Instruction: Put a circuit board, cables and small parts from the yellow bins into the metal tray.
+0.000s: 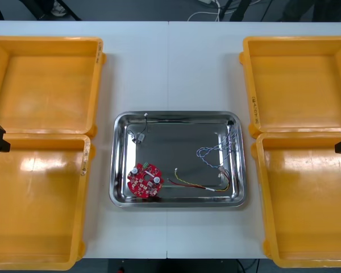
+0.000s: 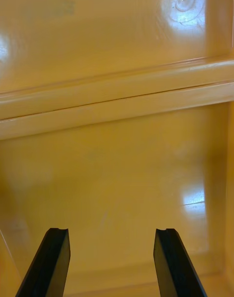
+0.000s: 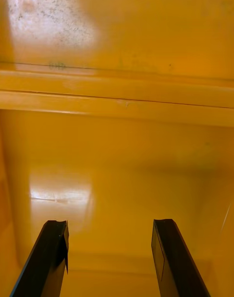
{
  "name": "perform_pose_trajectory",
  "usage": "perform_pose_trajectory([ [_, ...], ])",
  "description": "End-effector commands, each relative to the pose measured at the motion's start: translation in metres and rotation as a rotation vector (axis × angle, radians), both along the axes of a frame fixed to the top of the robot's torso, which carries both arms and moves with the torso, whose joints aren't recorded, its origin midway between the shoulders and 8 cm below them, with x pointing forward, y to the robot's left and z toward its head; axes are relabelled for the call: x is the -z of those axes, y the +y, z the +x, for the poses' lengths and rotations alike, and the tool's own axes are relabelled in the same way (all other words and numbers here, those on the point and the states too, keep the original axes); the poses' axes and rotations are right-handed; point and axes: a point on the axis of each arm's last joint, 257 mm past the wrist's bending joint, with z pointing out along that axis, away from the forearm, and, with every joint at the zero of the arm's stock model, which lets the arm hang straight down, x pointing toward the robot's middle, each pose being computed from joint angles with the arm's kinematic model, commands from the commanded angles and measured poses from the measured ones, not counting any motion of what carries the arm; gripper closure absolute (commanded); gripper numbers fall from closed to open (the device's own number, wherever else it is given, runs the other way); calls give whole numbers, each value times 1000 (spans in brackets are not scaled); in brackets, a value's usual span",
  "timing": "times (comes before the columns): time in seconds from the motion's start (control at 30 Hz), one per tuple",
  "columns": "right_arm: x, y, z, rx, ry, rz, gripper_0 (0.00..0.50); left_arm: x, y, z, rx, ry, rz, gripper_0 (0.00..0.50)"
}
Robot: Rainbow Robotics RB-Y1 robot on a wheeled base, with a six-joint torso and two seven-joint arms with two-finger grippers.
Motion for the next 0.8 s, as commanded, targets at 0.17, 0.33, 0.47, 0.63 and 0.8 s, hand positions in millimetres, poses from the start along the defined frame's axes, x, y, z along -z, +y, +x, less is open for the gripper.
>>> perform_pose_trajectory([
  [0.17, -9, 3, -1, -20, -17, 6, 0, -5, -4, 9, 144, -59, 63, 0],
  [0.33, -9, 3, -2, -7, -14, 12, 0, -6, -4, 11, 158, -68, 69, 0],
  [0.47, -9, 3, -3, -8, -12, 11, 0, -6, -3, 10, 161, -66, 75, 0],
  [0.63, -9, 3, -3, -8, -12, 11, 0, -6, -1, 11, 160, -67, 83, 0],
  [0.8, -9, 3, -3, -8, -12, 11, 0, -6, -1, 11, 160, -67, 83, 0],
])
